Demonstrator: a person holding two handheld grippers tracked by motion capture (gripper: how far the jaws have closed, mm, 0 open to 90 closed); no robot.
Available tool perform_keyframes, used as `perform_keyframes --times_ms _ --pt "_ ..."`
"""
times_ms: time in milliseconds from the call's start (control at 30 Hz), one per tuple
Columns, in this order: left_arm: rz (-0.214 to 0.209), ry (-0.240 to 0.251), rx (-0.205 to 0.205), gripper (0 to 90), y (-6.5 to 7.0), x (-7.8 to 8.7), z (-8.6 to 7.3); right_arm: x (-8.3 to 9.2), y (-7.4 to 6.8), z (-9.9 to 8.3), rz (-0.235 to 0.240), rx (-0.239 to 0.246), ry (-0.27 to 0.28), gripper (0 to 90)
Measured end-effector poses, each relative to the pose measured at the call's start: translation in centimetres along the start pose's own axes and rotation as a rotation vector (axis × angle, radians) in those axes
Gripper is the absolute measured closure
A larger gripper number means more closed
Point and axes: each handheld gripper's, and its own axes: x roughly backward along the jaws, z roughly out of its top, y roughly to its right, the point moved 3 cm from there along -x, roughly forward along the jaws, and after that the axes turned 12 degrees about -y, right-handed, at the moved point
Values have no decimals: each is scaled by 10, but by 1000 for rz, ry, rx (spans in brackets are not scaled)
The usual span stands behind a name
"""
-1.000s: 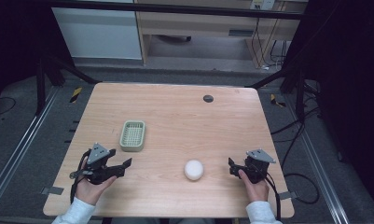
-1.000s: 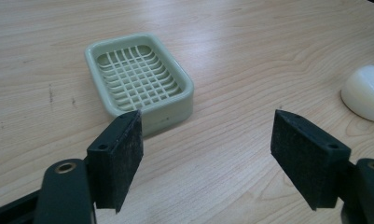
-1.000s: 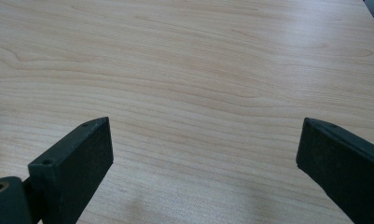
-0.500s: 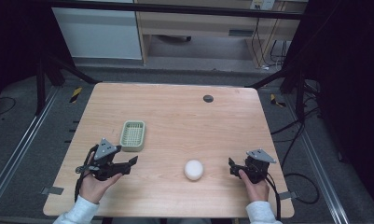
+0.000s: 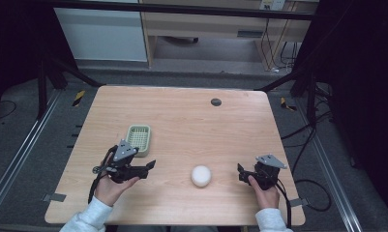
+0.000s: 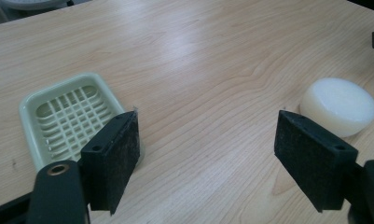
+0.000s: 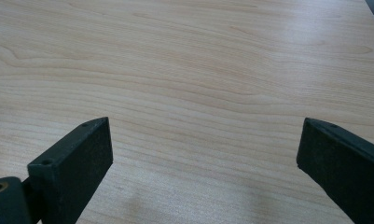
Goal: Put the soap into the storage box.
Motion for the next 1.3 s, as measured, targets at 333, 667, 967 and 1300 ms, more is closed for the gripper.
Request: perform_keyframes --times_ms 333,667,967,1300 --pt "-32 -5 -41 221 18 -10 12 0 0 0 2 0 -3 39" --pt "-60 -23 -71 221 32 -23 19 -1 1 0 2 1 -4 39" --pt "-85 -28 -96 221 44 -31 29 -1 0 -1 12 -2 -6 39" --pt "-109 -38 -125 220 57 -41 37 -2 2 0 10 2 -12 39"
